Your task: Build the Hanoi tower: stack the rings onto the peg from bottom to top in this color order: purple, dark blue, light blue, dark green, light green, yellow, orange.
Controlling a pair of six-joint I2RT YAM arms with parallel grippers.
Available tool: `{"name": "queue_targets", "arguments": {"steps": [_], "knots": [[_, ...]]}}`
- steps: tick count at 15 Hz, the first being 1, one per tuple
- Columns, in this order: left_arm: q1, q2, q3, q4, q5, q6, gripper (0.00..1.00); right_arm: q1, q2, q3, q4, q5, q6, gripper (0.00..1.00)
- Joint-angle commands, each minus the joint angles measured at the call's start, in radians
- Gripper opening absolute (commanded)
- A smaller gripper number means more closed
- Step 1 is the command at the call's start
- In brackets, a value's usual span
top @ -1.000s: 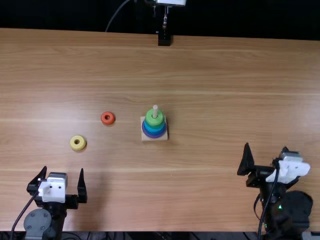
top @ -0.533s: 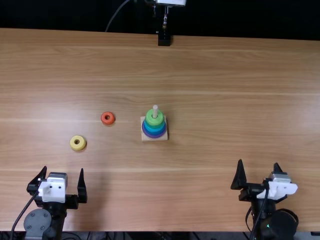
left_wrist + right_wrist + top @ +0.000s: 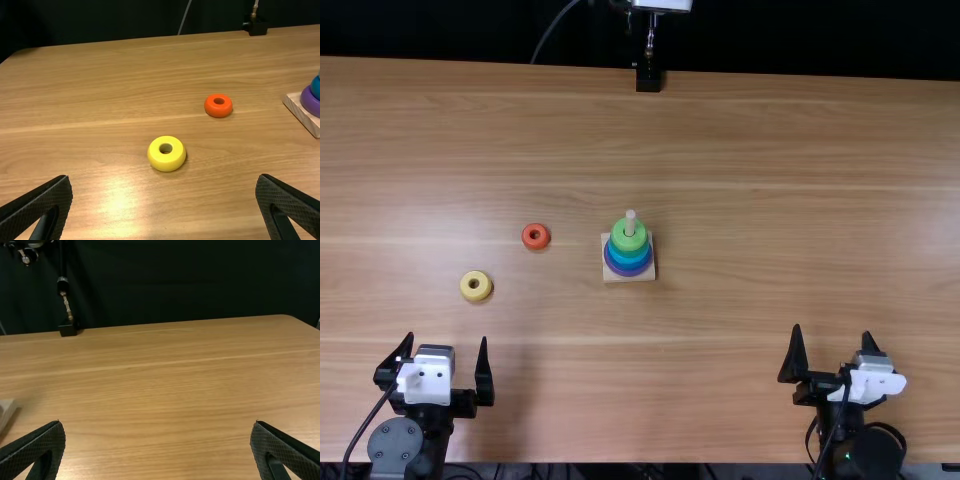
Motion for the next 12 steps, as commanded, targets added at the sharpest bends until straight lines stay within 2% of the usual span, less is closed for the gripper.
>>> {"name": "queue_targets", "arguments": {"steps": [1, 2, 3, 7, 12], "knots": [[-0.005, -0.012, -0.105, -0.080, 0.007, -0.002, 1.00, -0.006, -0.013, -0.028, -0.005, -0.063, -0.023, 1.00], [-0.005, -0.012, -0.105, -0.080, 0.007, -0.002, 1.00, -0.006, -0.013, -0.028, -0.016, -0.069, -0.044, 1.00], [-0.005, -0.012, -0.105, -0.080, 0.007, -0.002, 1.00, -0.006, -0.013, -0.028, -0.018, -0.069, -0.049, 1.00], [-0.005, -0.012, -0.105, -0.080, 0.007, -0.002, 1.00, -0.008, -0.013, -0.028, -0.132, -0.067, -0.049, 1.00], [-0.005, -0.012, -0.105, -0.080, 0.007, -0.002, 1.00, -0.006, -0.013, -0.028, -0.136, -0.067, -0.047, 1.00]]}}
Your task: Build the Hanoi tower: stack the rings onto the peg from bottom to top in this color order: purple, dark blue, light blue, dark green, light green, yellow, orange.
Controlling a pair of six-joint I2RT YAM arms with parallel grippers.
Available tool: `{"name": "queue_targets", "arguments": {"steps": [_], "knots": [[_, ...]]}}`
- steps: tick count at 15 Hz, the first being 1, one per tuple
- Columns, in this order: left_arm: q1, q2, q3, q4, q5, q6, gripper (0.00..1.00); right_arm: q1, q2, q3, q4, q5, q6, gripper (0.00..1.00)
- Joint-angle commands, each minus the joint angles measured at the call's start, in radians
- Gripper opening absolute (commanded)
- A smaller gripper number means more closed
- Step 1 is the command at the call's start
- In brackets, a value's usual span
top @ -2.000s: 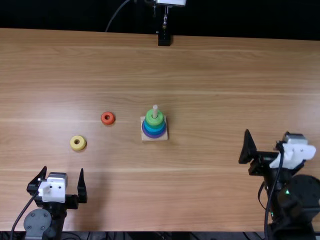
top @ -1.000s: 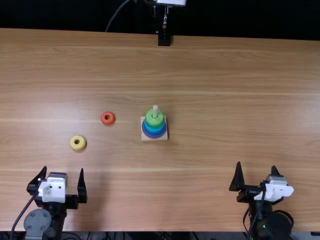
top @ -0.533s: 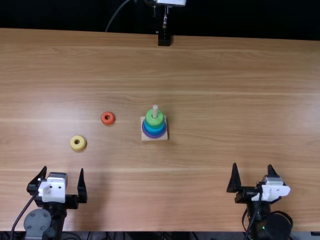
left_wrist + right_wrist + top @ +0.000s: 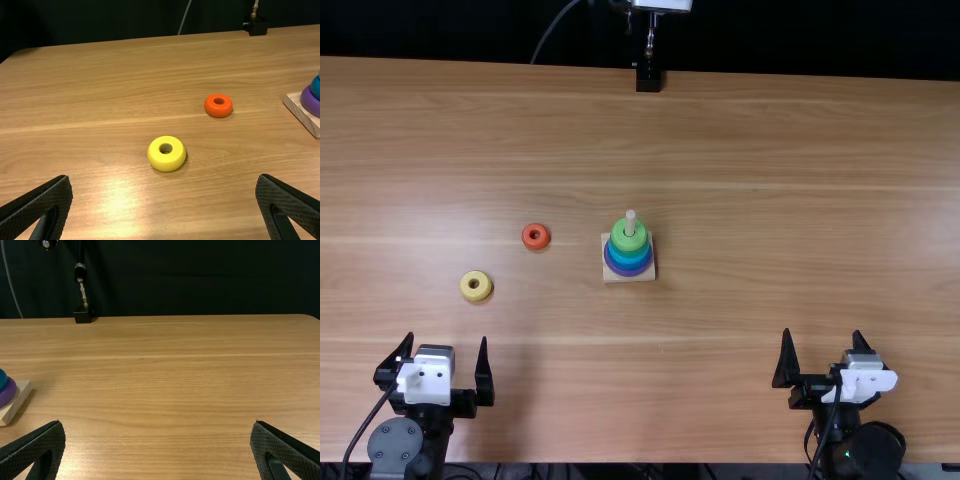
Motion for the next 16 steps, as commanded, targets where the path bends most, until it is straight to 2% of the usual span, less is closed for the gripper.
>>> {"name": "queue_targets", "arguments": {"steps": [1, 11, 13, 14, 16], "knots": [[-0.005, -0.012, -0.105, -0.080, 0.008, -0.002, 1.00, -0.006, -0.013, -0.041, -0.070, -0.008, -0.001, 1.00], [-0.005, -0.012, -0.105, -0.080, 0.008, -0.002, 1.00, -0.006, -0.013, -0.041, -0.070, -0.008, -0.001, 1.00], [-0.020, -0.012, -0.105, -0.082, 0.023, 0.022, 1.00, -0.006, -0.013, -0.041, -0.070, -0.008, -0.001, 1.00], [-0.011, -0.012, -0.105, -0.080, 0.017, 0.028, 1.00, -0.006, -0.013, -0.041, -0.070, -0.008, -0.001, 1.00], [-0.009, -0.012, -0.105, -0.080, -0.018, 0.024, 1.00, -0.006, -0.013, -0.041, -0.070, -0.008, -0.001, 1.00]]}}
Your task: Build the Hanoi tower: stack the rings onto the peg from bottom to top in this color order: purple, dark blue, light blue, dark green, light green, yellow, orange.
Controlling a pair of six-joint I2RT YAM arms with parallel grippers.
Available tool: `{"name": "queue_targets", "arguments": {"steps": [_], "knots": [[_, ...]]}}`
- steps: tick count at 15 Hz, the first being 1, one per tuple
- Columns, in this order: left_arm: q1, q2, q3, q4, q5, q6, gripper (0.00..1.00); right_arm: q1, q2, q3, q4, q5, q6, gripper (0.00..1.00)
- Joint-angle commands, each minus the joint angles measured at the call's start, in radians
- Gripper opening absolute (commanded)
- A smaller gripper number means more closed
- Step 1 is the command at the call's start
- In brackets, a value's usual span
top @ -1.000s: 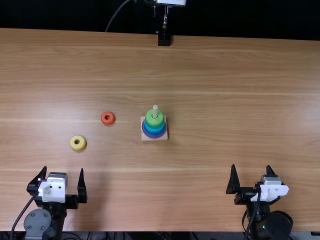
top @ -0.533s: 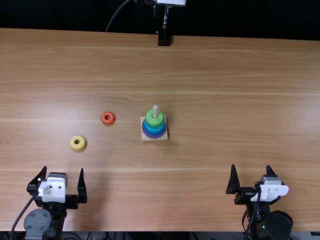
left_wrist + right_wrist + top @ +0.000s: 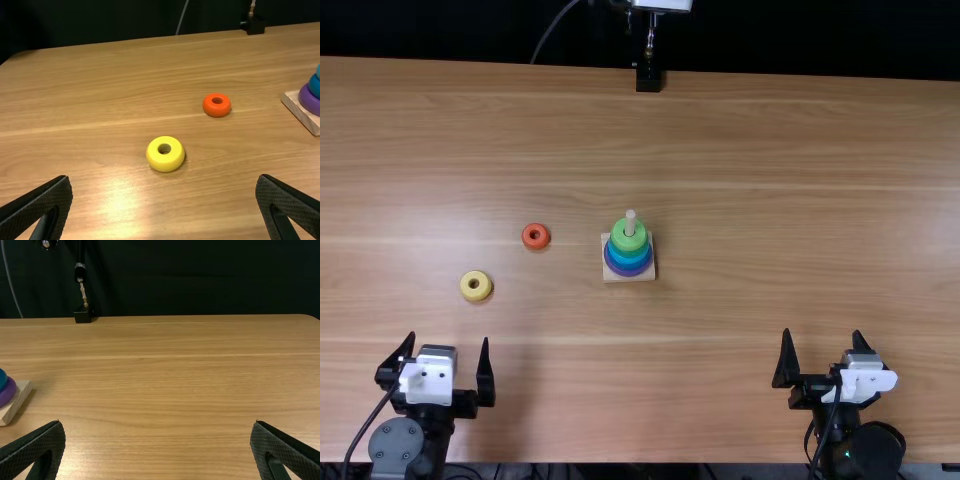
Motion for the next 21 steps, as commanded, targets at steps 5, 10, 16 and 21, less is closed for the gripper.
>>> {"name": "queue_targets", "arguments": {"steps": [5, 10, 16, 21], "knots": [[0.006, -0.012, -0.106, -0.053, -0.022, -0.002, 1.00, -0.006, -0.013, -0.041, -0.070, -0.009, -0.001, 1.00], [-0.006, -0.004, 0.103, 0.195, -0.072, -0.165, 1.00, -0.006, -0.013, -0.041, -0.070, -0.009, -0.001, 1.00], [-0.006, 0.419, 0.557, -0.009, -0.105, -0.189, 1.00, -0.006, -0.013, -0.041, -0.070, -0.009, -0.001, 1.00], [0.000, 0.918, 0.946, -0.477, -0.092, -0.184, 1.00, -0.006, -0.013, -0.041, -0.070, -0.009, -0.001, 1.00]]}}
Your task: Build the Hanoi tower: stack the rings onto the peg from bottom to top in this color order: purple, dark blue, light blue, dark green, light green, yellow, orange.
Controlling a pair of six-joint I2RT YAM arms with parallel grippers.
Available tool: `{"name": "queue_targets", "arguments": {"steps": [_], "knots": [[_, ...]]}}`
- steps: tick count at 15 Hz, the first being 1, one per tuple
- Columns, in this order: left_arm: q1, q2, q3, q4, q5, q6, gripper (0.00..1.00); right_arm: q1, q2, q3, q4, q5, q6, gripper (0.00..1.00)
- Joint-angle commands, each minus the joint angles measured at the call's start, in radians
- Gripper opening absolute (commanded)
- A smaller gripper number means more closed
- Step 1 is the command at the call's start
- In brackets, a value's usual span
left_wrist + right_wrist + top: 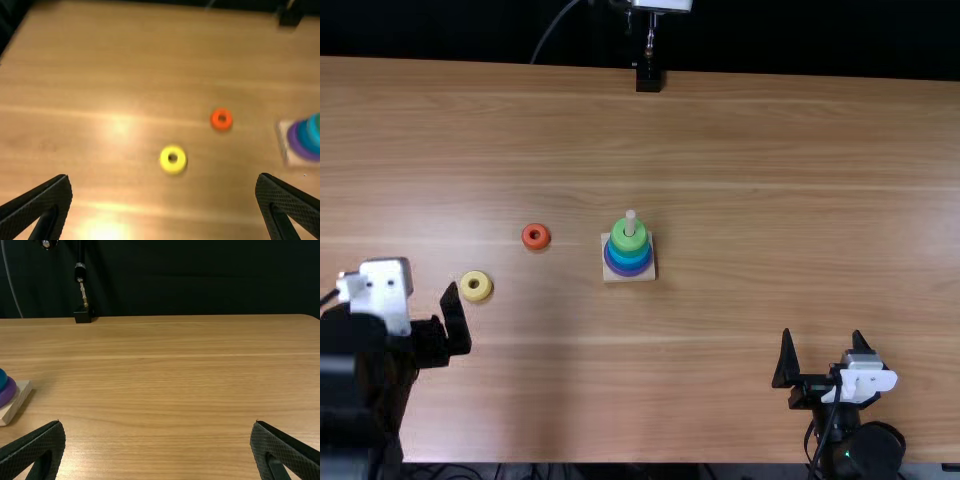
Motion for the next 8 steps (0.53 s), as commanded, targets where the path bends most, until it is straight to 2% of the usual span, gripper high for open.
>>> {"name": "queue_targets", "arguments": {"steps": [1, 2, 4, 5, 8], "knots": [[0.008, 0.112, 0.039, -0.048, 0.006, 0.003, 1.00, -0.006, -0.013, -0.041, -0.069, -0.008, 0.000, 1.00], [0.014, 0.184, 0.056, -0.052, 0.006, 0.036, 1.00, -0.006, -0.013, -0.041, -0.069, -0.008, 0.000, 1.00], [0.014, 0.327, 0.075, -0.044, 0.006, 0.145, 1.00, -0.006, -0.013, -0.041, -0.069, -0.008, 0.000, 1.00], [0.014, 0.382, 0.075, -0.037, 0.006, 0.176, 1.00, -0.006, -0.013, -0.041, -0.069, -0.008, 0.000, 1.00], [0.014, 0.574, 0.073, -0.035, 0.013, 0.186, 1.00, -0.006, -0.013, -0.041, -0.069, -0.008, 0.000, 1.00]]}}
